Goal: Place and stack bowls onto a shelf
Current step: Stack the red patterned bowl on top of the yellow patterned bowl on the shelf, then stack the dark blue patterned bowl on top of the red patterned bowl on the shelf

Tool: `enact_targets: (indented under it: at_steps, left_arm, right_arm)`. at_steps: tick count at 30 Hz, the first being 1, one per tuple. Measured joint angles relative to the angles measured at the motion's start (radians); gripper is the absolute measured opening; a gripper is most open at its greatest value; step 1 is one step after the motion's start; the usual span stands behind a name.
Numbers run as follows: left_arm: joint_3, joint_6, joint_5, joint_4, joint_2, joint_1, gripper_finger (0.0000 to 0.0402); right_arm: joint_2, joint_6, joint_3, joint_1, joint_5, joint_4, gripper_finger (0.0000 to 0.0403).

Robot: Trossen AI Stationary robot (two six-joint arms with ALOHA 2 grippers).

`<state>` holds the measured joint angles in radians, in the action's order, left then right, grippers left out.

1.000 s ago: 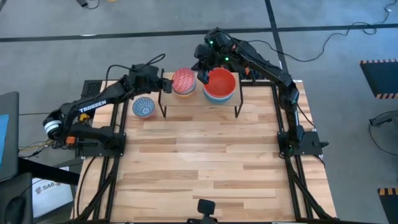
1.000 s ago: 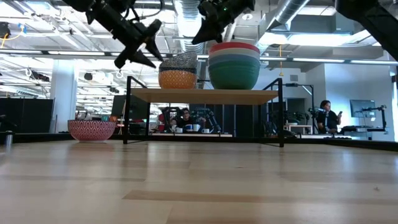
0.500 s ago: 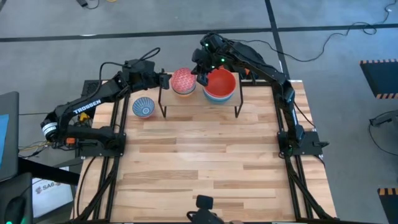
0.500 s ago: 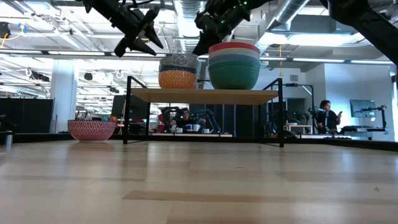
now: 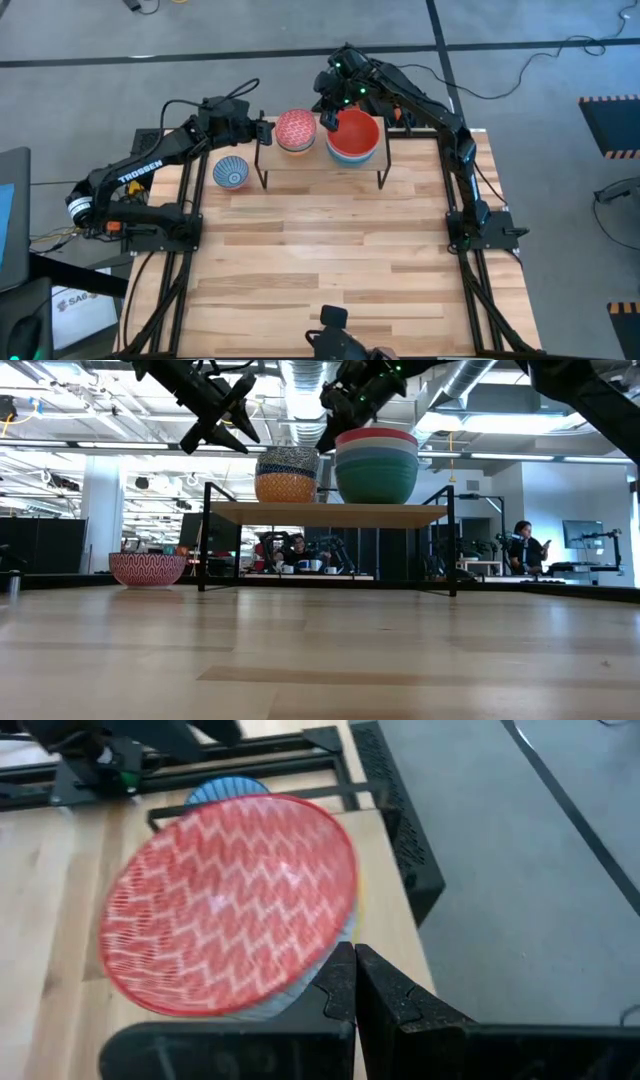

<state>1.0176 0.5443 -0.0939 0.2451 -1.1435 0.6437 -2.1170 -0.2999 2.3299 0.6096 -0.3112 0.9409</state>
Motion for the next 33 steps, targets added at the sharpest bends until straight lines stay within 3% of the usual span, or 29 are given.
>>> enact_targets:
  at_steps: [25,33]
  left_arm:
    - [0.000,-0.009,0.003,0.072,-0.001,-0.002,0.0138]
    - [0.002,-0.032,-0.002,0.363,-0.001,-0.001,0.0138]
  right_arm:
    - [-0.038,-0.015,0.004,-0.044,0.005,-0.001,0.0020]
    - [0.060,0.088,0.026,-0.059,0.002,0.018,0.0039]
